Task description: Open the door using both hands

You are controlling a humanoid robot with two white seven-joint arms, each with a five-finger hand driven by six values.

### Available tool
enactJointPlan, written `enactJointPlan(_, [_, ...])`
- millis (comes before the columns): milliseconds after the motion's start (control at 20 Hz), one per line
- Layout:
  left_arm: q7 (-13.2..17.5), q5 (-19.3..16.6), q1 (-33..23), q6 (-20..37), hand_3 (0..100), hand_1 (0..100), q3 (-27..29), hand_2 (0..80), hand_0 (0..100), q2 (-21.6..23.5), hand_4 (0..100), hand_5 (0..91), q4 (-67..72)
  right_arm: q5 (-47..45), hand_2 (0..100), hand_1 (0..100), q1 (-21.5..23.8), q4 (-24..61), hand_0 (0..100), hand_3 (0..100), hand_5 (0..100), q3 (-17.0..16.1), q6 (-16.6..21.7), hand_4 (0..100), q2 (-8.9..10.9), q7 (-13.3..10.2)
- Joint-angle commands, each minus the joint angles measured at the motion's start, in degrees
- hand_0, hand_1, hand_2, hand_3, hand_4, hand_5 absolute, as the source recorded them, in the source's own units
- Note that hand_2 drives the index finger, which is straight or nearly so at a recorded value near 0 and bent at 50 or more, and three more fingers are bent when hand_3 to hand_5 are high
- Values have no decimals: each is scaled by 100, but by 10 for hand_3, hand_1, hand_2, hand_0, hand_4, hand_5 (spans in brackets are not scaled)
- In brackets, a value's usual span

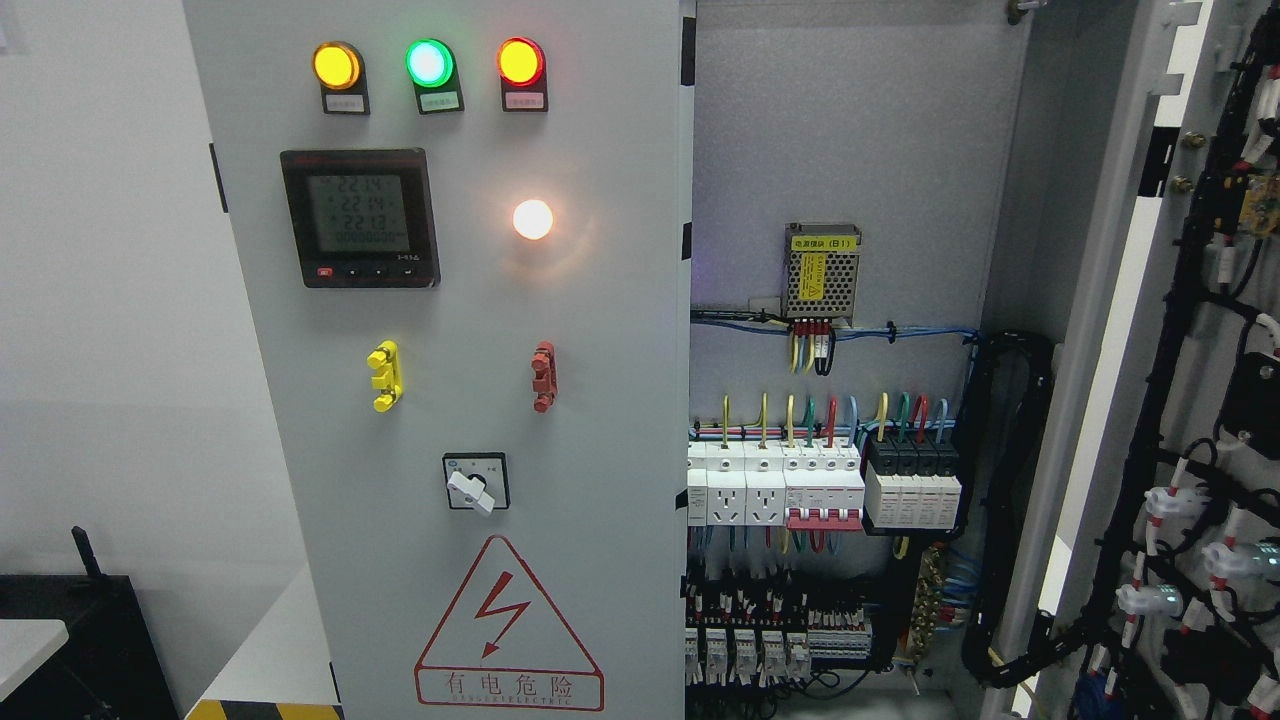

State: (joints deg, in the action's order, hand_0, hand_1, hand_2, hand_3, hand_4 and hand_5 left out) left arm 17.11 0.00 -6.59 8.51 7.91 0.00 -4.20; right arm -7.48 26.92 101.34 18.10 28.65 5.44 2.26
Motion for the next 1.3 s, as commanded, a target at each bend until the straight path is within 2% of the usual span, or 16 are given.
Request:
enactJointPlan(0, [2,-35,0,2,0,0,0,0,0,-194,0,0,-2,10,0,0,-748,210,386,0,0,-8,-455,0,-667,-6])
enactJointPlan(300, [2,-35,0,2,0,0,0,0,0,-194,0,0,-2,19,0,0,-1434,342,386,0,0,-8,-1185,0,-825,-6])
enactJointPlan(401, [2,-35,0,2,0,0,0,0,0,-194,0,0,-2,19,0,0,-1583,369,386,0,0,-8,-1248,0,-896,-6])
enactJointPlan(551, [2,-35,0,2,0,0,0,0,0,-185,0,0,-2,27,0,0,-1812,369,386,0,0,-8,-1292,0,-878,-6])
enactJointPlan(1052, [2,-35,0,2,0,0,0,0,0,-194,0,0,-2,27,0,0,-2700,325,386,0,0,-131,-2609,0,-870,-6])
enactJointPlan(1252, [2,-35,0,10,0,0,0,0,0,-194,0,0,-2,19,0,0,-3068,202,386,0,0,-166,-2952,0,-887,2])
